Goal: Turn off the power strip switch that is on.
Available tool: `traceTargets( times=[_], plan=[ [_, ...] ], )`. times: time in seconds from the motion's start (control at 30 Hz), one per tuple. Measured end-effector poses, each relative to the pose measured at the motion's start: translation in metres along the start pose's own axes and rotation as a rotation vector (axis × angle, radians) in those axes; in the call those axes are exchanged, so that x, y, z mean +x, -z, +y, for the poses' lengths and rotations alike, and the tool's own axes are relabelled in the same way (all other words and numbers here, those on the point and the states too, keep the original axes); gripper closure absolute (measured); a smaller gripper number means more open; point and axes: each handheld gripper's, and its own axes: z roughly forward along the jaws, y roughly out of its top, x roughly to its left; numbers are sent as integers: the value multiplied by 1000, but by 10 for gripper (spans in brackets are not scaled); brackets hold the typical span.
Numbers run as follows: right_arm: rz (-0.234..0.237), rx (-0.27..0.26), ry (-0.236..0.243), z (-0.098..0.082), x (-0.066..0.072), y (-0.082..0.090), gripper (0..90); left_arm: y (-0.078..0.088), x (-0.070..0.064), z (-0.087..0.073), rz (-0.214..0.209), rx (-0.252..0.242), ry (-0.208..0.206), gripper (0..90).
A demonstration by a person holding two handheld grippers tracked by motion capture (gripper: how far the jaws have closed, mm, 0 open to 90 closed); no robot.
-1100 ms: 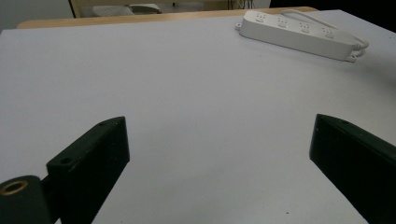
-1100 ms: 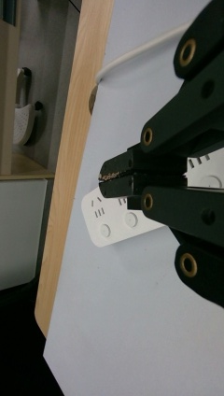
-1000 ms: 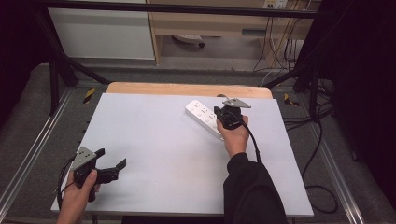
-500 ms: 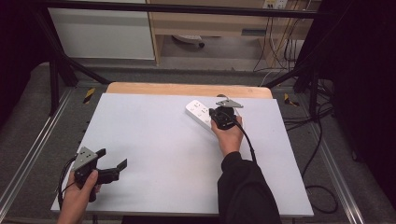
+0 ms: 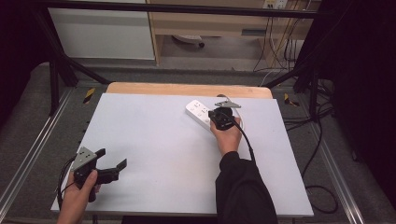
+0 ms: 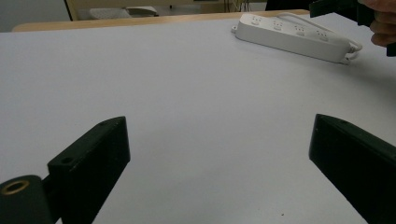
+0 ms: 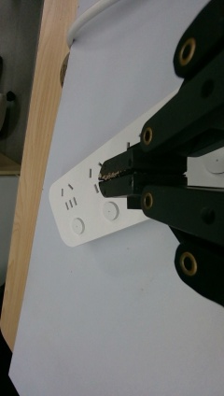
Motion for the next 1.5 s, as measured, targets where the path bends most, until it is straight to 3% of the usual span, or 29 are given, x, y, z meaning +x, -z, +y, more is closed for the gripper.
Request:
traceTargets(
  times=[1.5],
  plan=[
    [-27,21,13,-15,3,-17,900,0,-1,0,-7,8,-3,54]
  ],
)
